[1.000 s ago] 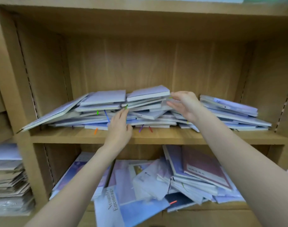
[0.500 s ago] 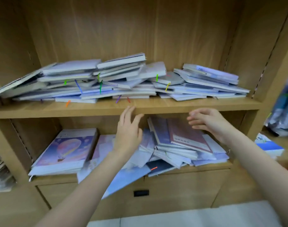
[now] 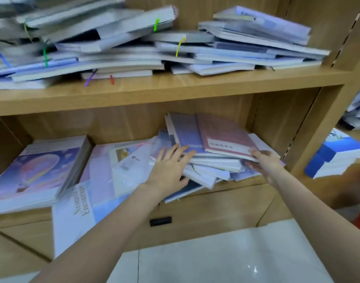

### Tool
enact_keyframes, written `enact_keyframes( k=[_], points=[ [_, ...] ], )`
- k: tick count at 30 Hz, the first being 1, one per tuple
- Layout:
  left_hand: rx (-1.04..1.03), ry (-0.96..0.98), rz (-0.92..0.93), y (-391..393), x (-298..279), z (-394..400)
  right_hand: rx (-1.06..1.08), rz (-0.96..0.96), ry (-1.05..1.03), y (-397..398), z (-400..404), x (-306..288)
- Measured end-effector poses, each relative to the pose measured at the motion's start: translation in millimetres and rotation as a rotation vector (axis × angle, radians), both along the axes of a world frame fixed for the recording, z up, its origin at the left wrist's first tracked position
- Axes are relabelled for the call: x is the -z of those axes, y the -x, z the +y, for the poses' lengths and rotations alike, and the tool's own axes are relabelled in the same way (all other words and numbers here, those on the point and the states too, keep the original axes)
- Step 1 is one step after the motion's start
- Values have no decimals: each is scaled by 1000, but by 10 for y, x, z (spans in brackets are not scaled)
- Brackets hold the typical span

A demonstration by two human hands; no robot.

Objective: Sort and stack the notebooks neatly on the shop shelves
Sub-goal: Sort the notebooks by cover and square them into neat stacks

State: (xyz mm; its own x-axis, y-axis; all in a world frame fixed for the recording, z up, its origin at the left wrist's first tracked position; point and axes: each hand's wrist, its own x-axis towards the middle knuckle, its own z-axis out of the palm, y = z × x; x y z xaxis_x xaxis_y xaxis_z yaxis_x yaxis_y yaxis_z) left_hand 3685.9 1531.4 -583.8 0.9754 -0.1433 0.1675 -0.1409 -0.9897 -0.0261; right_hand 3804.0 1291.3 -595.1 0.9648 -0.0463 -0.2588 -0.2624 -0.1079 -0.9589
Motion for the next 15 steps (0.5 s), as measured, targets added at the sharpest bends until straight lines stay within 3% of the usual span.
enact_keyframes(
  k=[9, 15],
  points=[
    [6, 31, -106, -24, 24, -28, 160, -37, -278, 86, 127, -26],
    [-17, 70, -88, -26, -64, -17, 126, -43, -211, 239, 310, -22]
  ],
)
